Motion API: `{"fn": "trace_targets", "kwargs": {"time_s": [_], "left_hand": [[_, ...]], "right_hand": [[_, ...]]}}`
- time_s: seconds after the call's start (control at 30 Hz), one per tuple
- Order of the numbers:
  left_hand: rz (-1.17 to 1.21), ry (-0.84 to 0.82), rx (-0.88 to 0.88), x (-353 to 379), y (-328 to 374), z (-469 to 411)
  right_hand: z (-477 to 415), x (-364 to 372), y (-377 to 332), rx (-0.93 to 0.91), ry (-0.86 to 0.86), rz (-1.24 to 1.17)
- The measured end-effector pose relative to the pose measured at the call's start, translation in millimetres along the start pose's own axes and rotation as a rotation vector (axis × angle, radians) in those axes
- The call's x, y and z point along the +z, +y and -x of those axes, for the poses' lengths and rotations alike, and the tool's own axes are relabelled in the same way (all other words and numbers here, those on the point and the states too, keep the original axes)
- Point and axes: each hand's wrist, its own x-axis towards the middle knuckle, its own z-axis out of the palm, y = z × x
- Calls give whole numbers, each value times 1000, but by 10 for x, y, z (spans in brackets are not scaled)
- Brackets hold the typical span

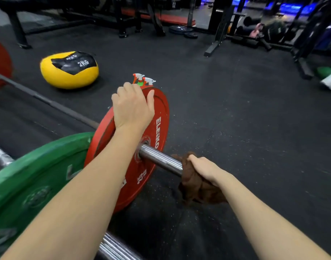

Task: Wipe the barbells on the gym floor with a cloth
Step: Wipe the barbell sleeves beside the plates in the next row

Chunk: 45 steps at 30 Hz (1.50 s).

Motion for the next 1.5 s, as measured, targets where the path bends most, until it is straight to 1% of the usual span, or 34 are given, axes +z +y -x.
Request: {"fn": "trace_targets", "kwargs": {"time_s": [0.1, 0.17, 0.37, 0.43, 0.53, 0.63, 0.73, 0.83, 0.87, 0.9, 0.97, 1.0, 1.03, 1.07, 1.13, 1.2, 1.27, 1.3, 1.33, 1.37, 1.4, 1.43, 1.5], "left_hand": [[29, -12, 9, -3, 0, -4], [41, -36, 13, -23, 10, 0], [75, -52, 4, -39, 21, -4], [70, -52, 4, -43, 15, 1], [61, -45, 5, -48, 10, 9], [76, -57, 10, -64, 13, 22], [88, -47, 6, -94, 26, 35], [79, -40, 6, -96, 34, 34], [68, -37, 10, -88, 34, 40], [58, -35, 13, -80, 31, 45], [52, -25, 21, -64, 23, 40], [50, -20, 19, -56, 11, 38], [46, -17, 18, -50, -1, 36], [39, -14, 18, -42, -8, 37], [19, -6, 20, -25, -13, 38], [-2, 6, 22, -19, -15, 37], [-21, 15, 18, -15, -22, 42], [-30, 21, 17, -11, -21, 45], [-41, 26, 15, -3, -18, 44], [-50, 31, 15, 2, -15, 40], [-57, 34, 15, 10, -15, 39], [-63, 37, 16, 16, -18, 34], [-65, 44, 14, 30, -21, 36]], "right_hand": [[181, -210, 374, 65, 11, -44], [224, -257, 491, 94, 14, -83], [207, -207, 425, 76, 25, -53], [257, -208, 450, 33, 38, 57], [367, -230, 572, -18, 104, 255], [487, -291, 744, 14, 150, 295], [572, -373, 976, 86, 200, 248], [619, -429, 1171, 218, 235, 68], [636, -433, 1175, 230, 261, 57], [677, -436, 1120, 222, 315, 104], [755, -450, 928, 163, 514, 256], [785, -442, 807, 96, 621, 291], [829, -432, 664, 22, 704, 235], [837, -426, 525, -41, 748, 89], [779, -438, 204, -143, 780, -306], [689, -475, -186, -209, 824, -647], [588, -543, -590, -261, 882, -872], [539, -558, -762, -288, 896, -899], [475, -540, -889, -316, 906, -837], [428, -486, -974, -346, 910, -697], [363, -376, -983, -374, 874, -495], [300, -219, -956, -397, 777, -290], [169, 165, -806, -386, 464, 58]]}}
